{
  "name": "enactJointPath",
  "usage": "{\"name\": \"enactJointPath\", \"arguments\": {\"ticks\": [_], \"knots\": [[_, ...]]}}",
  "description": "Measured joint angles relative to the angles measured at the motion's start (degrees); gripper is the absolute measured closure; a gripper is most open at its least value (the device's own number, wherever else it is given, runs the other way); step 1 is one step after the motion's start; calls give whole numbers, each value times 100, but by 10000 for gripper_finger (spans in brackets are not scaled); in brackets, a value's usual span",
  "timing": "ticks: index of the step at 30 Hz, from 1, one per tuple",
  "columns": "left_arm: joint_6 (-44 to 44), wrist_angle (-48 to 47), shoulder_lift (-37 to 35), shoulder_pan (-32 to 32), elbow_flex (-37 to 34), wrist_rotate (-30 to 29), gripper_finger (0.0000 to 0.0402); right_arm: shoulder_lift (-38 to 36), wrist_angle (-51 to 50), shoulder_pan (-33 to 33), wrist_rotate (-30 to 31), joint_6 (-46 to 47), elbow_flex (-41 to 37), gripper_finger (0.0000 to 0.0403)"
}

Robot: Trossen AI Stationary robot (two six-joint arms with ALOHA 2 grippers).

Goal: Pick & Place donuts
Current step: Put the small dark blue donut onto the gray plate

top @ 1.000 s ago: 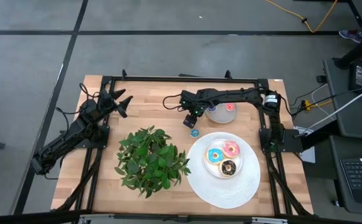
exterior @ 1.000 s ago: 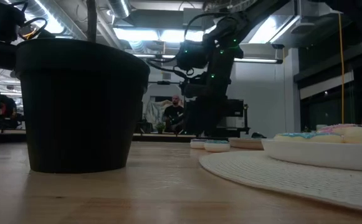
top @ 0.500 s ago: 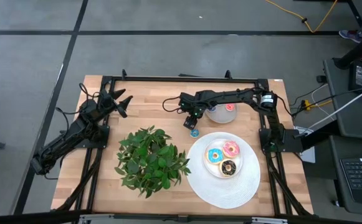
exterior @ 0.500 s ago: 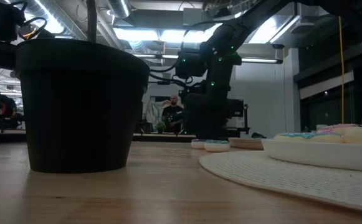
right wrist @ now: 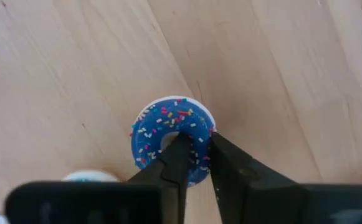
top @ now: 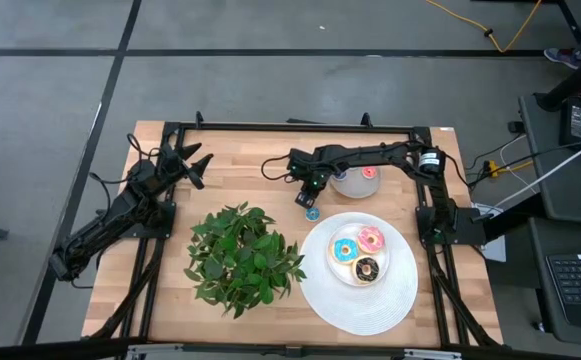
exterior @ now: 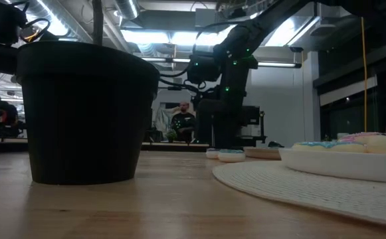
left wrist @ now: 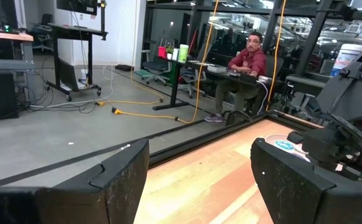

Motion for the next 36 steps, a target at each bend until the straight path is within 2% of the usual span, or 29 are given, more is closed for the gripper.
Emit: {"name": "enactJointPath", "arguments": {"ticks": [8,28,36], "knots": [[0,-2,0,-1,1,-1,131,-37,-619,2,-2,-166,420,368],[-2,-2,0,2,0,-1,131,-37,-2340,132,-11,-494,2464,370],[-2,-2,0,1,0,-2,131,-37,-2693,221,-12,-466,2961,370]]}}
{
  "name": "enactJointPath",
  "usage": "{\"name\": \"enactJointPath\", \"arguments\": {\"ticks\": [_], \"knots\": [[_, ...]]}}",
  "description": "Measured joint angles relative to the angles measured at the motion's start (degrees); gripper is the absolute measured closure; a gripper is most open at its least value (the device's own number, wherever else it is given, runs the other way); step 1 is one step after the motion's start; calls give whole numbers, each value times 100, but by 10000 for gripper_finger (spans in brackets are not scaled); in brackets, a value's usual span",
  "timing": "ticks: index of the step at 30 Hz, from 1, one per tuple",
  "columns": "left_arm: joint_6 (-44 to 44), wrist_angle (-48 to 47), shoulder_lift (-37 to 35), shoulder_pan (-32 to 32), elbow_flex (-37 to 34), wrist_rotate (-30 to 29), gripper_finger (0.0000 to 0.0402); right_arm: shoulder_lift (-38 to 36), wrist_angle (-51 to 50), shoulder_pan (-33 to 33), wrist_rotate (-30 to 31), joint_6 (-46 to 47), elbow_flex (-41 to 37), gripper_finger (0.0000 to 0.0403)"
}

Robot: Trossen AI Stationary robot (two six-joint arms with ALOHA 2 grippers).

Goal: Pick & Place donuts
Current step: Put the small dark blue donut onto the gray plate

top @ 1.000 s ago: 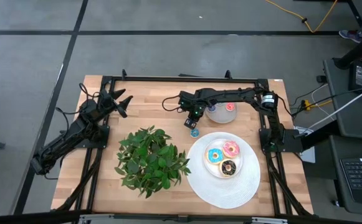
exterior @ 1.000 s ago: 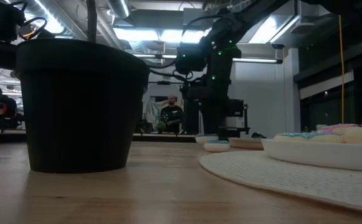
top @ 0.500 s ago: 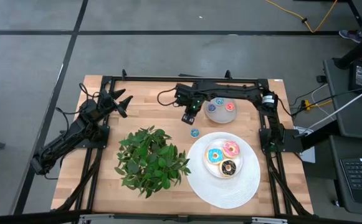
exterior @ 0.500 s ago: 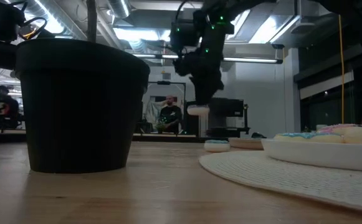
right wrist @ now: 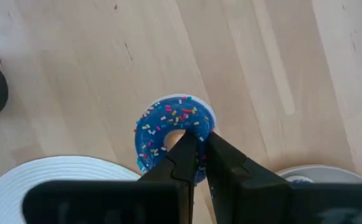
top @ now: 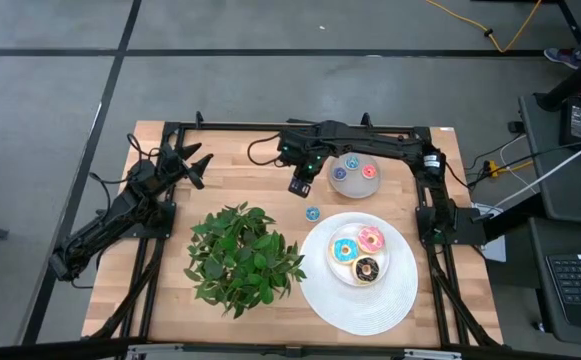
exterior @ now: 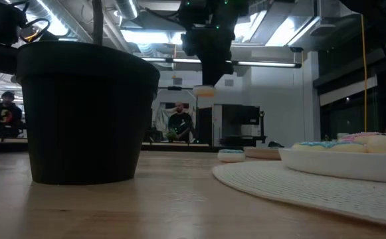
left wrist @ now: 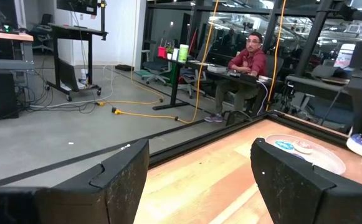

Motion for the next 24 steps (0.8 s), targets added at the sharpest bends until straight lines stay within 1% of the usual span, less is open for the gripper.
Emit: {"name": "enactJointPath", "arguments": {"ticks": [5,9,12,17,24], "knots": [[2,0,0,0,0,1,131,0,-53,7,3,55,-19,370],[2,0,0,0,2,2,131,-11,-34,-47,34,392,-262,370],[2,0,0,-1,0,2,131,-214,188,-149,56,604,-708,370],[2,-2,0,-2,2,2,131,-749,886,-223,69,869,-1787,370],[0,0,0,-1,2,2,131,-1459,1298,-394,58,1118,-3051,370]]}}
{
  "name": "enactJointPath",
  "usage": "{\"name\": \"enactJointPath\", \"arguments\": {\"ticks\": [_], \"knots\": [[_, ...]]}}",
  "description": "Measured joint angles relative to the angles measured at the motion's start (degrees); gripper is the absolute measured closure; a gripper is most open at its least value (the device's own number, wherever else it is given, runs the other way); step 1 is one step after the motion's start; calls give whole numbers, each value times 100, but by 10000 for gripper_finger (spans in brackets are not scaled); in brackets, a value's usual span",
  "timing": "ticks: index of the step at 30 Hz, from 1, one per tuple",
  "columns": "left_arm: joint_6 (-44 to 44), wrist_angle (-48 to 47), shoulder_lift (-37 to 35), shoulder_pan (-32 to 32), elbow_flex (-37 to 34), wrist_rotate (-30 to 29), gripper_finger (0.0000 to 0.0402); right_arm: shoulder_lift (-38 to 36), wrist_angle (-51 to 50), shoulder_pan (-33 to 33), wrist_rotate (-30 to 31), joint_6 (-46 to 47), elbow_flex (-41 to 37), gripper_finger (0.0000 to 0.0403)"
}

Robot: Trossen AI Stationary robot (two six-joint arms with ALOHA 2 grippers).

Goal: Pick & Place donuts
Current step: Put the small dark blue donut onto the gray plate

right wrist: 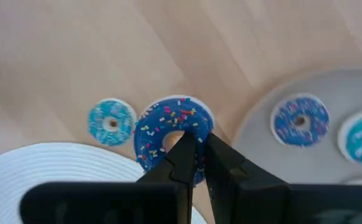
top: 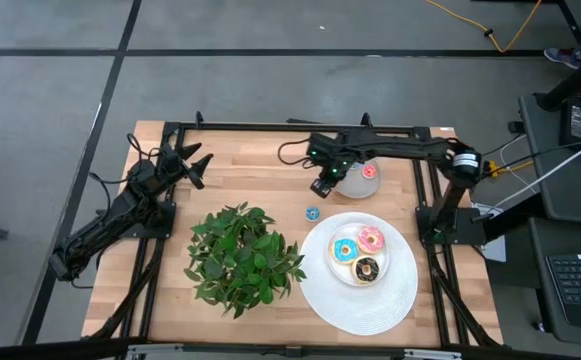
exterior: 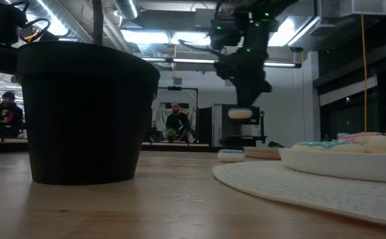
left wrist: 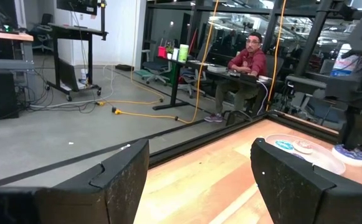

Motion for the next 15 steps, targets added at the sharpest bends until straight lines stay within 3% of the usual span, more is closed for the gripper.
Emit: {"name": "enactJointPath", "arguments": {"ticks": [15], "knots": [[2,-2,0,2,-1,1,131,-1404,821,-633,0,570,-2200,370]]}}
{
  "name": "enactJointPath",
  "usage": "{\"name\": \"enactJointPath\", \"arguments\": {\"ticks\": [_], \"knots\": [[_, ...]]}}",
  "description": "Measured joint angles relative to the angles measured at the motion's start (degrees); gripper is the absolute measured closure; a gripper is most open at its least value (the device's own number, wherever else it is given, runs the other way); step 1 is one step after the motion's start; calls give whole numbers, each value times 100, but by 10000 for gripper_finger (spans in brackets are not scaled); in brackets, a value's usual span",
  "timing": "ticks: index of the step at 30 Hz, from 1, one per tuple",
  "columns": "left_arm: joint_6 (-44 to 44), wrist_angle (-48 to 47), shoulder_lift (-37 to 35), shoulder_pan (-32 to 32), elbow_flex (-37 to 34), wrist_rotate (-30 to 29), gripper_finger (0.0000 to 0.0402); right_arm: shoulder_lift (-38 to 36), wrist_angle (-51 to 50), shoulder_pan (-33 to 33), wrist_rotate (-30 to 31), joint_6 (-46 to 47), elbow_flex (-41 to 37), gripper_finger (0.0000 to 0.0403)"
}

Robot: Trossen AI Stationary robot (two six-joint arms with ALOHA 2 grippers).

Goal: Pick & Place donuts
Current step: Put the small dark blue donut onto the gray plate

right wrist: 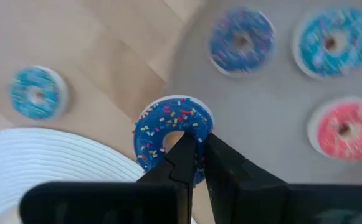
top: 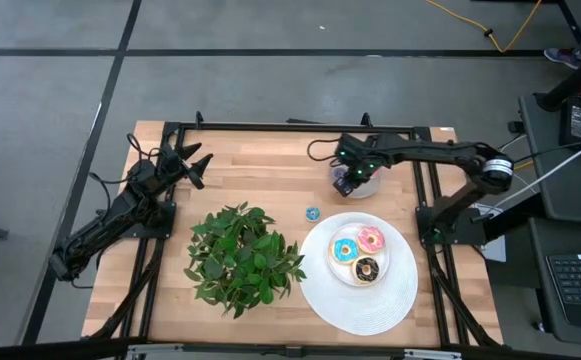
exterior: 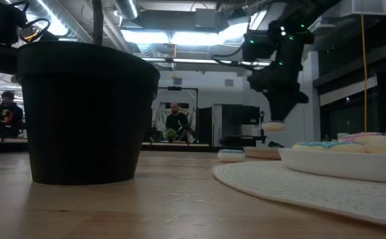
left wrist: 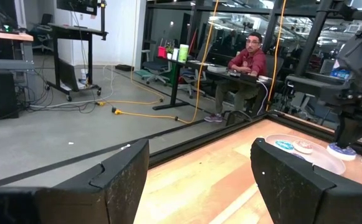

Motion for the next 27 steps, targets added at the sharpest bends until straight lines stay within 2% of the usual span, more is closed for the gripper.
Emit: {"name": "enactJointPath", "arguments": {"ticks": [12,27], "knots": [[0,0,0,-1,2,0,131,-322,243,-712,22,-43,-1028,370],[1,2,-1,-1,0,-1,131,-316,793,-1142,107,-349,-1616,370]]}}
